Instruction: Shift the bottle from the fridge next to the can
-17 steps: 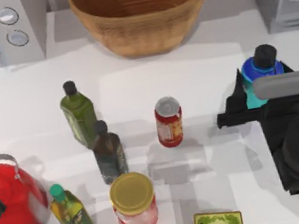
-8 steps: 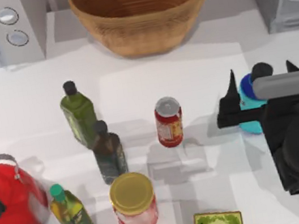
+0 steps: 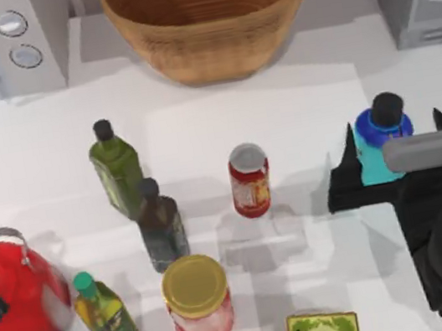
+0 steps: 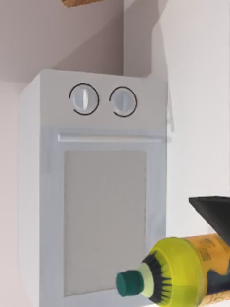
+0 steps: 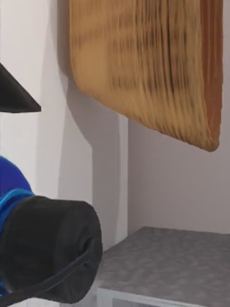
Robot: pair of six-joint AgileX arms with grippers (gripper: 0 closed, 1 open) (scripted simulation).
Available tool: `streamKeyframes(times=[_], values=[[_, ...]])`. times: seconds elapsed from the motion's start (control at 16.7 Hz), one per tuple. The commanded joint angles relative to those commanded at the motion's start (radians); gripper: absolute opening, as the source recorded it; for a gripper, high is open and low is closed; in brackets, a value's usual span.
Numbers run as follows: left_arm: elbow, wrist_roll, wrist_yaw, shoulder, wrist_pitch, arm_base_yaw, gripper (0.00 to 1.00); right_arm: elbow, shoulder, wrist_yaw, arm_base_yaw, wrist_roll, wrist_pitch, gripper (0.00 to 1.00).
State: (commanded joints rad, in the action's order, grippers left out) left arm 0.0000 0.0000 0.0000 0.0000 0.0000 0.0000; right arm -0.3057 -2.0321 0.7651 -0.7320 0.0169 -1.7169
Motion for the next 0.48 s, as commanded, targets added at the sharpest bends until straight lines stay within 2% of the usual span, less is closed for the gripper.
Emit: streamKeyframes(times=[0.3, 0.48], values=[[0.0, 0.0, 0.0, 0.0, 0.0, 0.0, 1.0, 0.002, -0.003, 0.002, 0.0, 0.0, -0.002, 1.0], [0.0, 0.0, 0.0, 0.0, 0.0, 0.0, 1.0, -0.005, 0.059, -0.03, 0.029, -0.004, 0.02, 1.0]])
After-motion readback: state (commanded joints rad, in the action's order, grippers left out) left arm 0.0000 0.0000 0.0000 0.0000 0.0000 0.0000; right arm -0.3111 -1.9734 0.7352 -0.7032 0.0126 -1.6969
